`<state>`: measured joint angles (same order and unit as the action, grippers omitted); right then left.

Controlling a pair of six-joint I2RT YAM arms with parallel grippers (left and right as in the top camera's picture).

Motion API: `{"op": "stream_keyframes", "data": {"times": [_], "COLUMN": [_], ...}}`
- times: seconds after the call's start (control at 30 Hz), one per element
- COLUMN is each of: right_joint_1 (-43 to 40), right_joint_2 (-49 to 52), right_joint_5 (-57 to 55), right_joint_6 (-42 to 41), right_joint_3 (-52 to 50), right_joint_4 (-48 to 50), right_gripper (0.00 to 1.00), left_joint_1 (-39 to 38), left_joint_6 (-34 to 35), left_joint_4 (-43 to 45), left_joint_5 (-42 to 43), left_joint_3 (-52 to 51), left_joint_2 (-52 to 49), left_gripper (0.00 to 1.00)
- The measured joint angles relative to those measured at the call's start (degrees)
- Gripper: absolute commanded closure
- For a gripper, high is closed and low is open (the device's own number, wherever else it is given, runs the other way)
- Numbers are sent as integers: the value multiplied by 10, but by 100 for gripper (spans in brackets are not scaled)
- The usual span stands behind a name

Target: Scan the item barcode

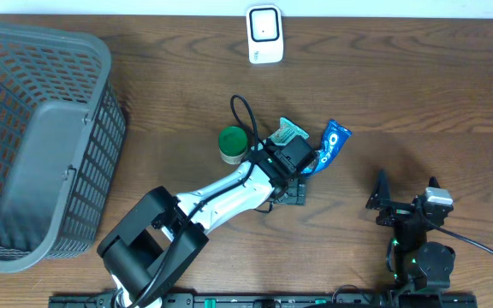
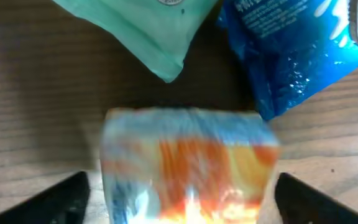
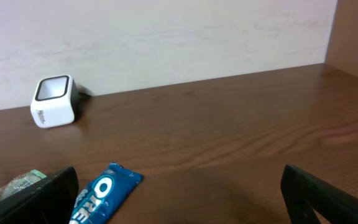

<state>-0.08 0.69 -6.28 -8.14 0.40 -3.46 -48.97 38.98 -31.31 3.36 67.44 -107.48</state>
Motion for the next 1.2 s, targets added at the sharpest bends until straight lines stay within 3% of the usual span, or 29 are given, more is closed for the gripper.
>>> {"op": "stream_keyframes", "data": {"times": [0.2,0.37,0.53,0.6,0.8,0.97,1.2], "right_joint_1": [0,0,0,0,0,0,0], "right_joint_2": [0,0,0,0,0,0,0], "right_joint_5": [0,0,0,0,0,-1,-2], "right_joint_6": [0,0,0,0,0,0,0], "right_joint_3": [0,0,0,0,0,0,0], "right_joint_4": [0,0,0,0,0,0,0], "right_gripper": [1,1,1,1,1,1,1], "left_joint_1": [0,0,12,39,166,272,344], "left_joint_6": [-23,-78,-178,-231,-331,-363,-371], "left_joint_4": [-45,-67,-59,-50,-72,-89,-120], "left_joint_5": [-3,-26,-179,-238,-306,-303,-276], "left_joint_3": [15,109,215,261,379,422,422], "left_joint_2": [34,143,232,243,243,264,331], "left_gripper": [2,2,2,2,2,2,2]}}
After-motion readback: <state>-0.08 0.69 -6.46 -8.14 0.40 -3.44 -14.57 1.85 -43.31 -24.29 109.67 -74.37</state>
